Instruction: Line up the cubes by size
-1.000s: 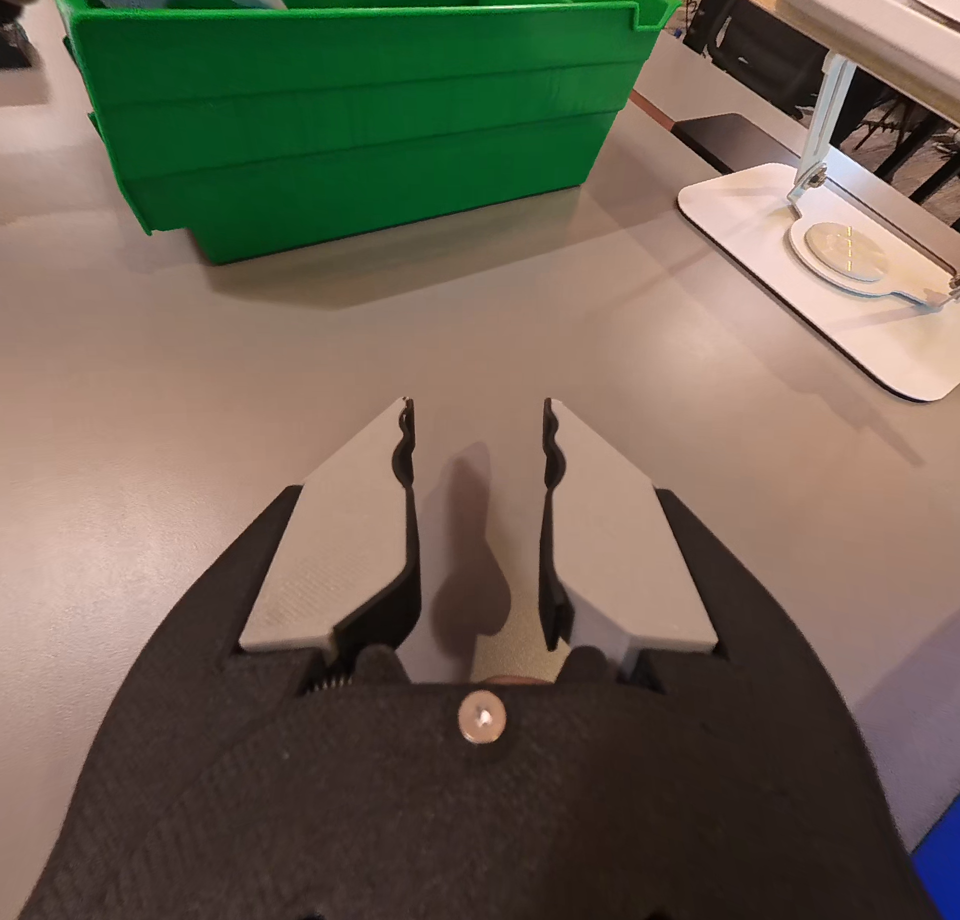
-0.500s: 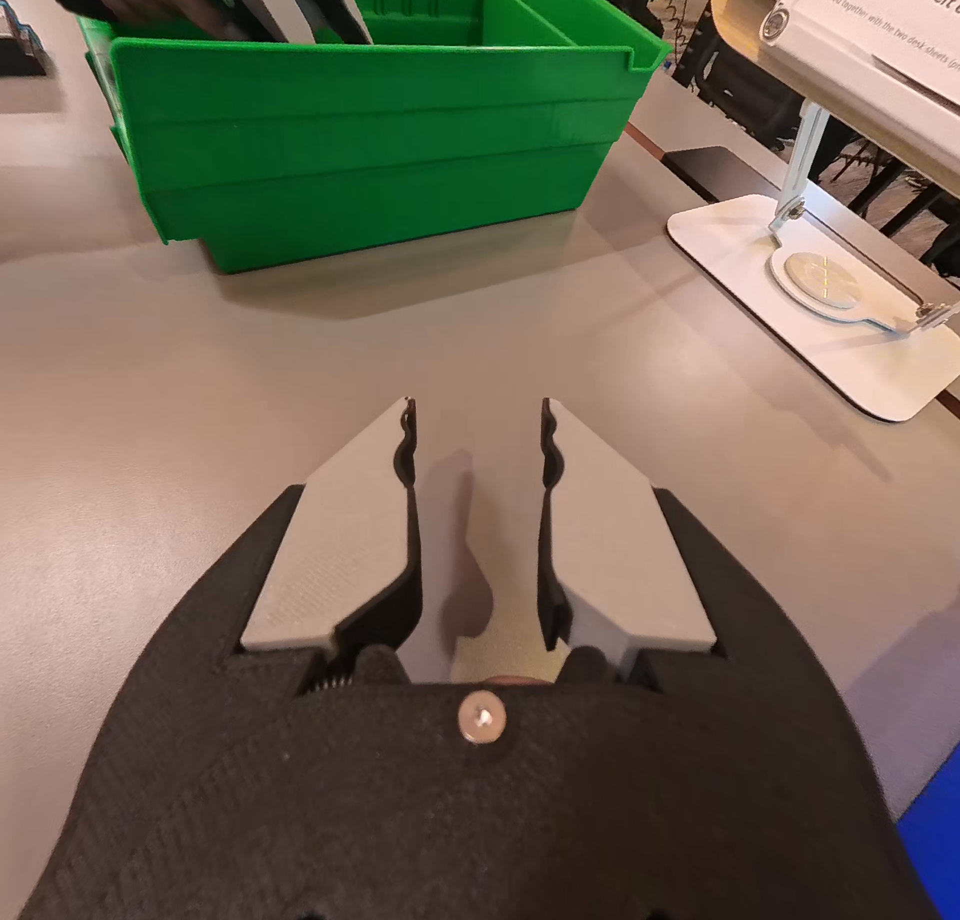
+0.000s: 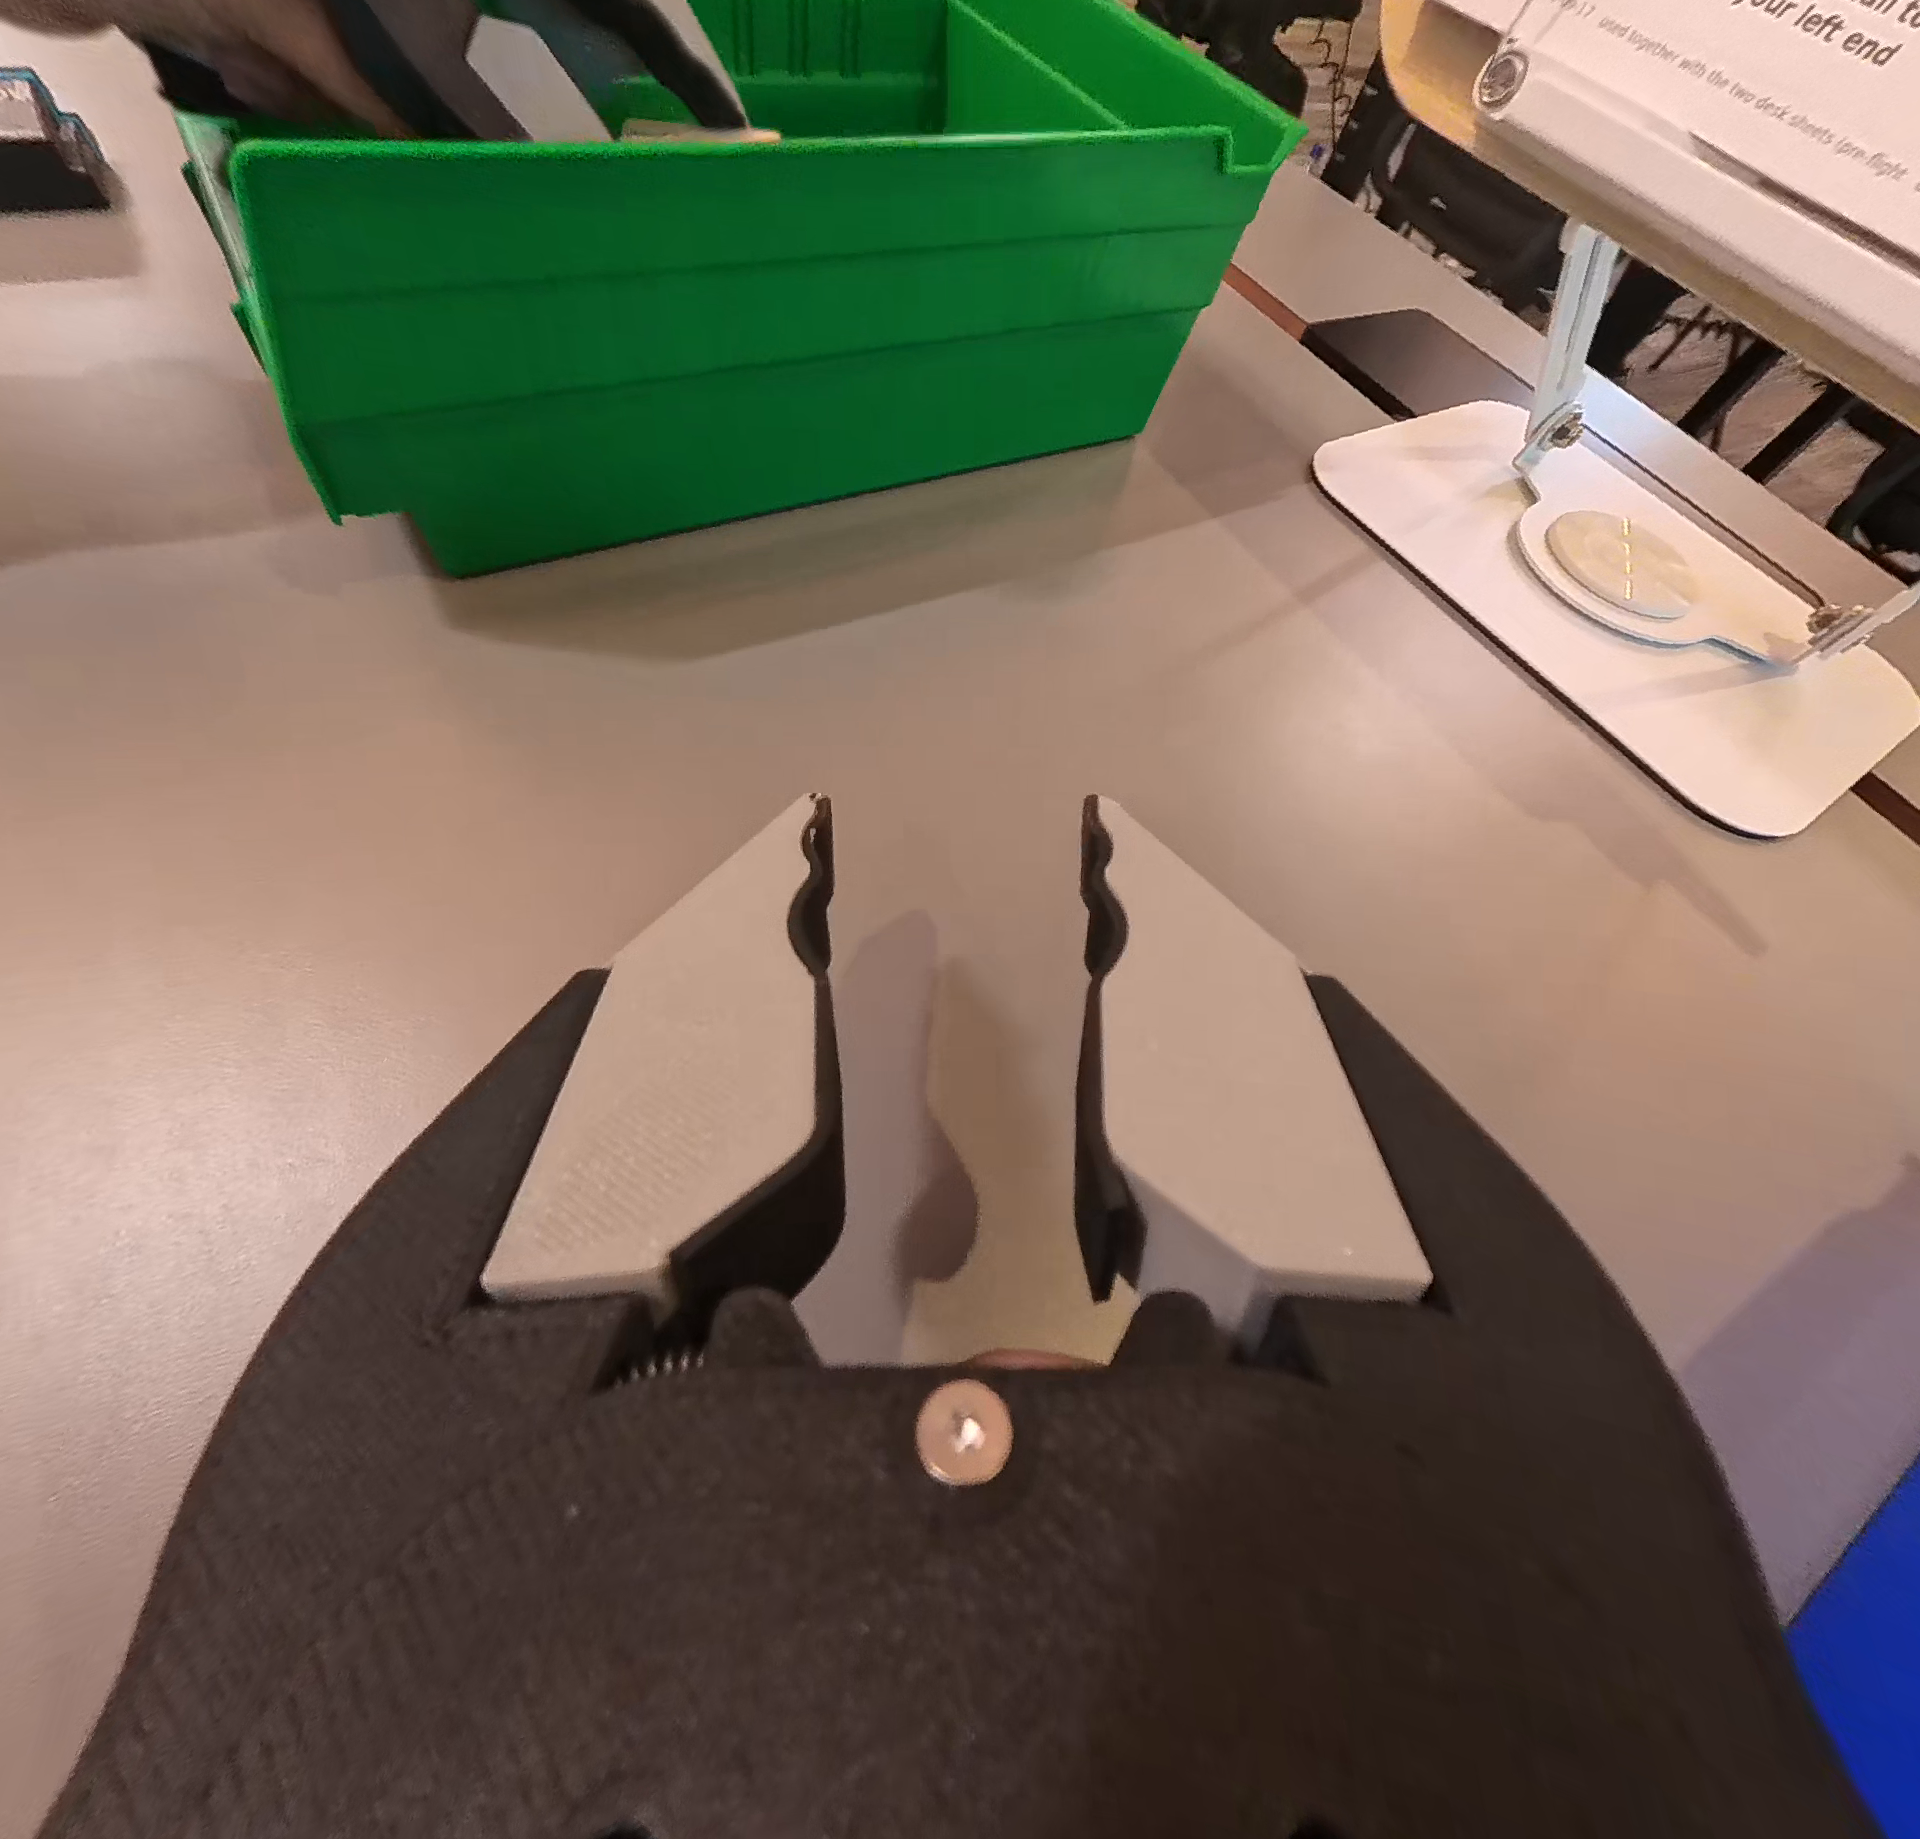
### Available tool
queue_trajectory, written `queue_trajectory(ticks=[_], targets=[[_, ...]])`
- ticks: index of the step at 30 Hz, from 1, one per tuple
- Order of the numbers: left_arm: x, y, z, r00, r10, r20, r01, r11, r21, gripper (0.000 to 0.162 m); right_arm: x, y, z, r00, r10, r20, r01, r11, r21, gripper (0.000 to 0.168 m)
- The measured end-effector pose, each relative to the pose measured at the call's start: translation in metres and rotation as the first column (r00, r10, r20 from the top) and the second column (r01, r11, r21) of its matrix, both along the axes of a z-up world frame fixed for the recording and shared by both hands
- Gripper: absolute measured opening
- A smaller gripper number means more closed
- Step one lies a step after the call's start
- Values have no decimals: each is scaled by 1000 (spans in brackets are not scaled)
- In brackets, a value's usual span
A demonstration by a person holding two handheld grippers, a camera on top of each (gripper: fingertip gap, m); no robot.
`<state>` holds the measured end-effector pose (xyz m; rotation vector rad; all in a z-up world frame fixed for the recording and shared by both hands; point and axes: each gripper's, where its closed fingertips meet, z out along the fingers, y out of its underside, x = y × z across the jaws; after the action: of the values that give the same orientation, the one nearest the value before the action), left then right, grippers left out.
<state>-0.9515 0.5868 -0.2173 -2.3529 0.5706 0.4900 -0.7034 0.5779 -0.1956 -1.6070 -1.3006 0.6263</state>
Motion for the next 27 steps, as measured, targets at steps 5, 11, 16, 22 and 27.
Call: queue_trajectory(ticks=[5, 11, 16, 22, 27], targets=[[5, -7, 51, 991, -11, 132, -27, 959, 283, 62, -2, -3, 1, 999, 21, -30, -23, 998, -58, 45], [56, -47, 143, 958, -215, 187, 47, 768, 638, 63, -8, -14, 1, 995, 64, -78, -75, 985, -155, 47], [111, -88, 189, 932, -350, 95, 135, 577, 805, 63, -11, -25, 11, 978, 126, -168, -161, 963, -217, 51], [189, -115, 192, 823, -515, -242, 480, 401, 780, 63, -8, -56, 59, 866, 268, -422, -400, 877, -266, 55], [239, -168, 184, 503, -821, -270, 611, 117, 783, 62, 5, -104, 89, 663, 411, -626, -727, 552, -407, 60]])
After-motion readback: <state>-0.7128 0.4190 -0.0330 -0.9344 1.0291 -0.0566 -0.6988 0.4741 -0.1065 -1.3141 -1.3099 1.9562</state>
